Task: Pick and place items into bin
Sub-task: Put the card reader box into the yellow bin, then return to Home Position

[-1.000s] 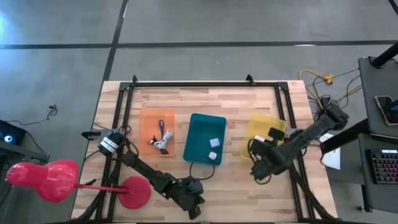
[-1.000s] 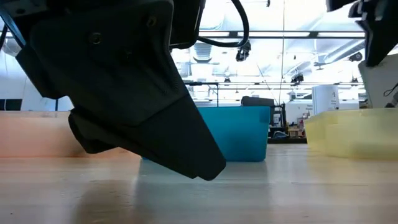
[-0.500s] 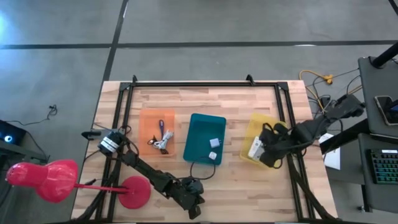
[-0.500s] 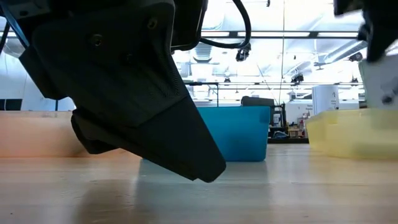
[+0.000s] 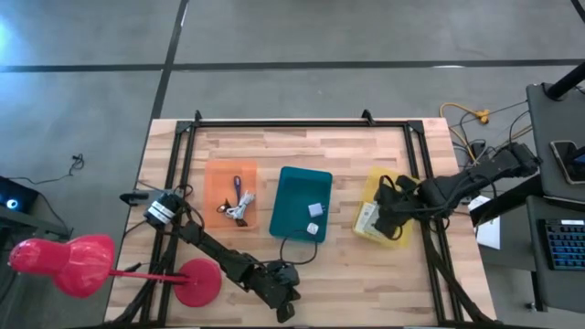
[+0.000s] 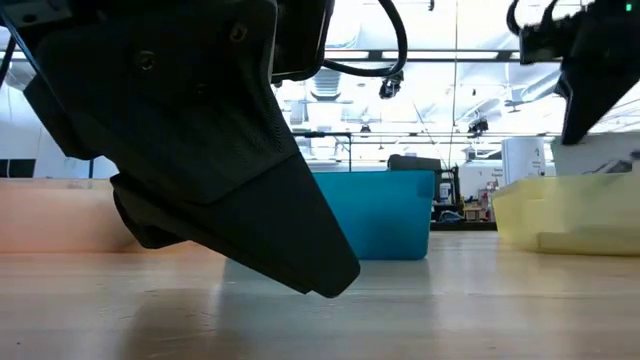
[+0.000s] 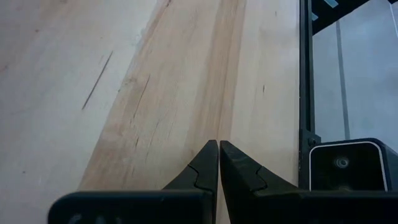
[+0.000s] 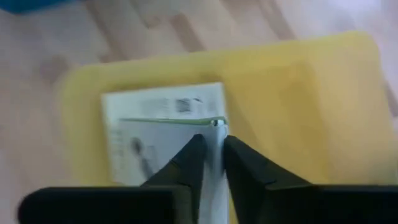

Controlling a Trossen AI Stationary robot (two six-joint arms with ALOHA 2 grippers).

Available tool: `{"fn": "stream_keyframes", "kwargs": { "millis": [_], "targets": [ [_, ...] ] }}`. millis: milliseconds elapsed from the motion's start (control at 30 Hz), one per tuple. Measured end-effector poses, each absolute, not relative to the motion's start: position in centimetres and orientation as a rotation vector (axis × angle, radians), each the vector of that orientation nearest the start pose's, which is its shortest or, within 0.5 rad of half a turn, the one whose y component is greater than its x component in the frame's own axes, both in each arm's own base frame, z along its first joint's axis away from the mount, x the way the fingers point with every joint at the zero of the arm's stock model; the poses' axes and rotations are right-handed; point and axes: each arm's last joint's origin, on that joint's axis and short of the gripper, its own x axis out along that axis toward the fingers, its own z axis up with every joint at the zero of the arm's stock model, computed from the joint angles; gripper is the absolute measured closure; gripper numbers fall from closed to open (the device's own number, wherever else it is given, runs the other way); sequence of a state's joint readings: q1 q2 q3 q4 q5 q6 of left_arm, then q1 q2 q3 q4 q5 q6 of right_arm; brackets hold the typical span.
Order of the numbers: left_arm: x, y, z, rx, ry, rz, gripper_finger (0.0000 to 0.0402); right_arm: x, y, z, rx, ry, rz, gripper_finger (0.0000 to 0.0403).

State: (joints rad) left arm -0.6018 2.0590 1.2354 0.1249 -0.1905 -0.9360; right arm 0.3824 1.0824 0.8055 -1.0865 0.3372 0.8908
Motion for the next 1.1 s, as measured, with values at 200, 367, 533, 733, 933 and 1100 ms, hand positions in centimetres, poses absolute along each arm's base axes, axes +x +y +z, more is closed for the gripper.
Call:
{"fn": "stream_keyframes", "kwargs": {
  "millis": [200,367,533,733,933,1100],
  "targets": [
    [35.6,-23.8,13.6,-0.621,0.769,-0.064,0.0402,16.3,4.2,22.2,0.217,1.234,-0.569,0.0264],
    [35.6,-23.8,13.7,-0.622,0.769,-0.066,0.0402,15.9,3.6,23.2,0.078,1.175,-0.782,0.0202],
    [36.1,-23.6,15.0,-0.638,0.740,-0.086,0.0402,17.2,5.3,27.3,0.118,0.981,-0.679,0.0195],
    [38.3,-18.5,20.5,-0.580,0.575,-0.160,0.0402,20.0,7.9,30.3,0.424,0.847,-0.249,0.0212],
    [35.8,-12.7,28.4,-0.483,0.387,-0.190,0.0402,15.3,8.3,29.5,0.514,0.931,-0.304,0.0234],
    [28.8,-10.6,30.6,-0.380,0.367,-0.164,0.0402,12.6,7.0,30.2,0.601,0.601,-0.420,0.0247]
  ]
}}
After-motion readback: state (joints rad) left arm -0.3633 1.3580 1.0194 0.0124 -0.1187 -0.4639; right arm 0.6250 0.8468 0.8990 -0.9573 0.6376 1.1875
